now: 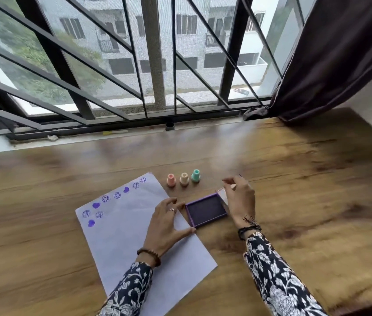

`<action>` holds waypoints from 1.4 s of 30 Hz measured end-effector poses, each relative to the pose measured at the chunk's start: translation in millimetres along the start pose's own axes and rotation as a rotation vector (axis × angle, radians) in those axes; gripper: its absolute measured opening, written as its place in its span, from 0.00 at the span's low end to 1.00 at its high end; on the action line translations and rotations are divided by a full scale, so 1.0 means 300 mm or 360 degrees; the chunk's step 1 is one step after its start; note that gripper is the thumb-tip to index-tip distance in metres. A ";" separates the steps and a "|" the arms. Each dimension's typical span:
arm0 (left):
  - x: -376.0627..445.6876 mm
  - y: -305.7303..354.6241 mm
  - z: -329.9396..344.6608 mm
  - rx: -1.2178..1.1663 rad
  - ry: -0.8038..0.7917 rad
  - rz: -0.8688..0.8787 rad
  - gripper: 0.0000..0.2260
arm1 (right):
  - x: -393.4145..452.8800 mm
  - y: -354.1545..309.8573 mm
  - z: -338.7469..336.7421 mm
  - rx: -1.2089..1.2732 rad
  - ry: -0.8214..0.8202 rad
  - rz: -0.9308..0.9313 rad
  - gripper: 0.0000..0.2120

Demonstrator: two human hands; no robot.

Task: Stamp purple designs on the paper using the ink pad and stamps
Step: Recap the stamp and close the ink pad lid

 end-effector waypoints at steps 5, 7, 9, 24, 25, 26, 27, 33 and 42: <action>-0.003 0.010 -0.005 0.0071 0.0020 -0.0007 0.34 | 0.003 0.163 -0.114 -0.0090 0.0275 0.0398 0.15; -0.003 0.009 -0.004 0.0094 0.0011 -0.0027 0.32 | 0.004 0.210 -0.103 -0.0124 0.0195 0.0540 0.16; -0.003 0.007 -0.003 0.0096 0.0006 -0.0034 0.31 | 0.003 0.221 -0.089 -0.0124 0.0151 0.0544 0.12; -0.009 0.009 -0.010 0.0082 0.0025 -0.0033 0.31 | -0.199 -0.162 -0.085 -0.0051 0.0241 -0.0462 0.07; -0.010 0.009 -0.010 0.0080 0.0022 -0.0034 0.31 | -0.235 -0.190 -0.059 -0.0219 0.0231 -0.0598 0.09; -0.011 0.008 -0.008 0.0075 0.0019 -0.0035 0.31 | -0.269 -0.206 -0.034 -0.0369 0.0226 -0.0708 0.10; -0.011 0.008 -0.007 0.0069 0.0015 -0.0035 0.31 | -0.293 -0.213 -0.008 -0.0485 0.0208 -0.0790 0.11; -0.013 0.012 -0.011 0.0059 0.0029 -0.0029 0.31 | -0.305 -0.185 0.082 -0.0639 -0.0016 -0.0843 0.11; -0.015 0.019 -0.020 0.0045 0.0052 -0.0021 0.31 | -0.205 -0.030 0.148 -0.0562 -0.0427 -0.0148 0.24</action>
Point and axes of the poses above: each hand's wrist, its own x-axis towards the middle knuckle, its own z-axis out of the palm, y = z × x, the point moved 10 cm from there along x, towards the middle knuckle, and after that the axes turned 1 degree about -y, right-handed, at the moved point
